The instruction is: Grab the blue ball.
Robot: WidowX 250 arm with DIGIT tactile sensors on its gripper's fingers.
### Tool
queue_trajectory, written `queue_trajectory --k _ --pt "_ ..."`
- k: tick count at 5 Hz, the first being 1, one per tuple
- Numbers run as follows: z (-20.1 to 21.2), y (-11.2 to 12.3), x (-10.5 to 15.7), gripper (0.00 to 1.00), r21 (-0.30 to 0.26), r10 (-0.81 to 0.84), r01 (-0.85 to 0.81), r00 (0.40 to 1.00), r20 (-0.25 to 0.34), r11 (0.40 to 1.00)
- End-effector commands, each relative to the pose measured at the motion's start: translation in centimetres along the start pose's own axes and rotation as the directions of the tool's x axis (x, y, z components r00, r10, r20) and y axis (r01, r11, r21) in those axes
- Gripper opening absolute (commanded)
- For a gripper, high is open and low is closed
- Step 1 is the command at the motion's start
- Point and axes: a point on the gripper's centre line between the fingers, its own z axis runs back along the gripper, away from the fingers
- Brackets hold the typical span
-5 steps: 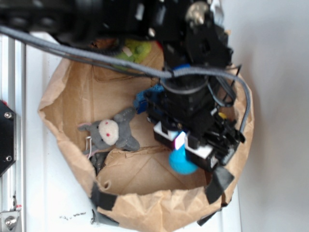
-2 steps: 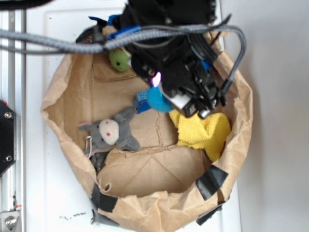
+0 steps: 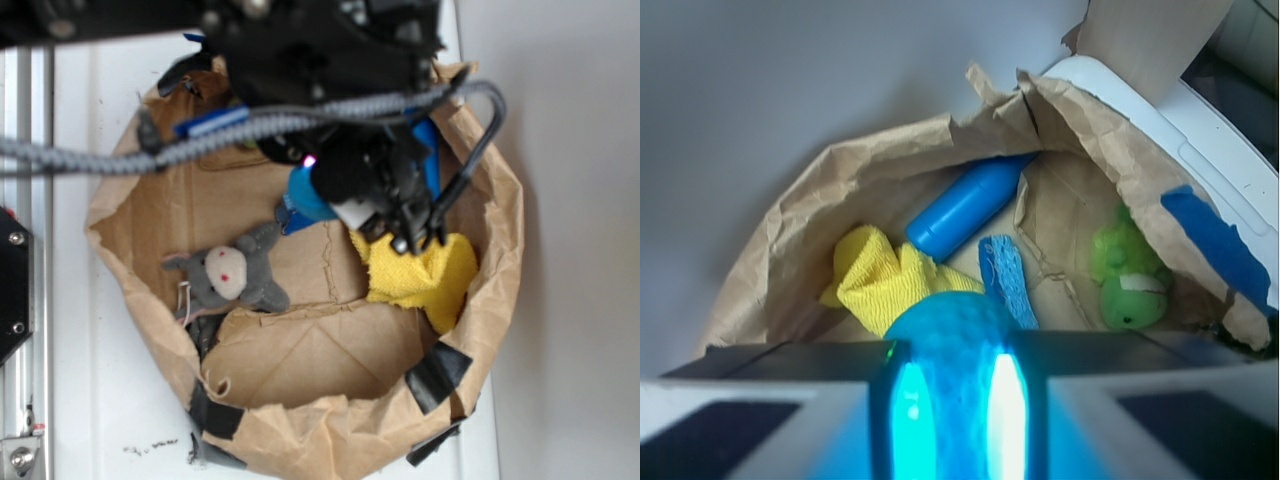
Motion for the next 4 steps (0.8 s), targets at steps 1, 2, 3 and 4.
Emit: queue_trajectory --k 1,2,3,4 --pt "1.61 -0.07 -2.45 0.0 0.002 -0.087 0.087 0.996 0.013 0.996" --pt "1.55 -0.27 -2.53 0.0 -0.003 -0.092 0.092 0.996 0.01 0.996" --pt "1.26 -0.52 -2.61 0.0 -0.001 -0.089 0.089 0.996 0.023 0.996" --pt "0.97 -0.63 -2.58 0.0 -0.002 -0.085 0.085 0.996 0.028 0.996"
